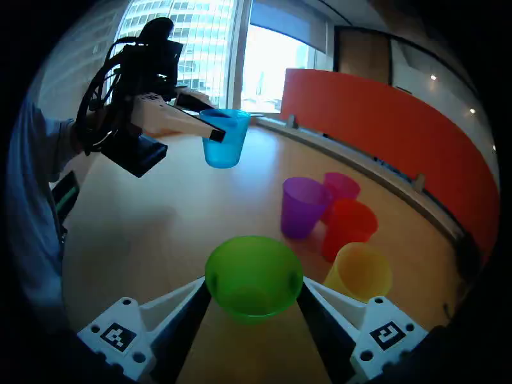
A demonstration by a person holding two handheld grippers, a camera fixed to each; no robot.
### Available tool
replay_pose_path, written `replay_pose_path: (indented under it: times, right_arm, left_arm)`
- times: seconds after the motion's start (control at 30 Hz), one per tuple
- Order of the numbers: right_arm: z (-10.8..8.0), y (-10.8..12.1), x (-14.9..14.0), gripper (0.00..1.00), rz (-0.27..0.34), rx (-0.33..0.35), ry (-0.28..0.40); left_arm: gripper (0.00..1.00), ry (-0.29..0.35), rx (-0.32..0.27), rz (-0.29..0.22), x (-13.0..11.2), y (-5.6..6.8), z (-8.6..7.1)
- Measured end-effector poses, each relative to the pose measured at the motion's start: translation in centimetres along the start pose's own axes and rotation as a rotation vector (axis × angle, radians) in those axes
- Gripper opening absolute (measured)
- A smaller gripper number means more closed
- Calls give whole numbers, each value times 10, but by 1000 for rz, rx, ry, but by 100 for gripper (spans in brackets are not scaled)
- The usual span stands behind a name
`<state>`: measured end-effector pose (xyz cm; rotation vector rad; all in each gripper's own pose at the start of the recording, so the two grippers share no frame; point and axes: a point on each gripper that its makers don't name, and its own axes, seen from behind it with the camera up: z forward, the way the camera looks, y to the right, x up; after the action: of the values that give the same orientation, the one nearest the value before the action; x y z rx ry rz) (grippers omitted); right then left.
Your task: Pour water
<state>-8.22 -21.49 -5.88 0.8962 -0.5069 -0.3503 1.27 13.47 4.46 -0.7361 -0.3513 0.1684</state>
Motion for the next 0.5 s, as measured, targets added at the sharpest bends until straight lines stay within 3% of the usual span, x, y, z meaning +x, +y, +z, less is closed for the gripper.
replay_pose_path:
  times: [0.5]
  right_arm:
    - [-28,2,40,91,18,-37,114]
  left_arm:
    - [86,87,15,-16,20,11,-18]
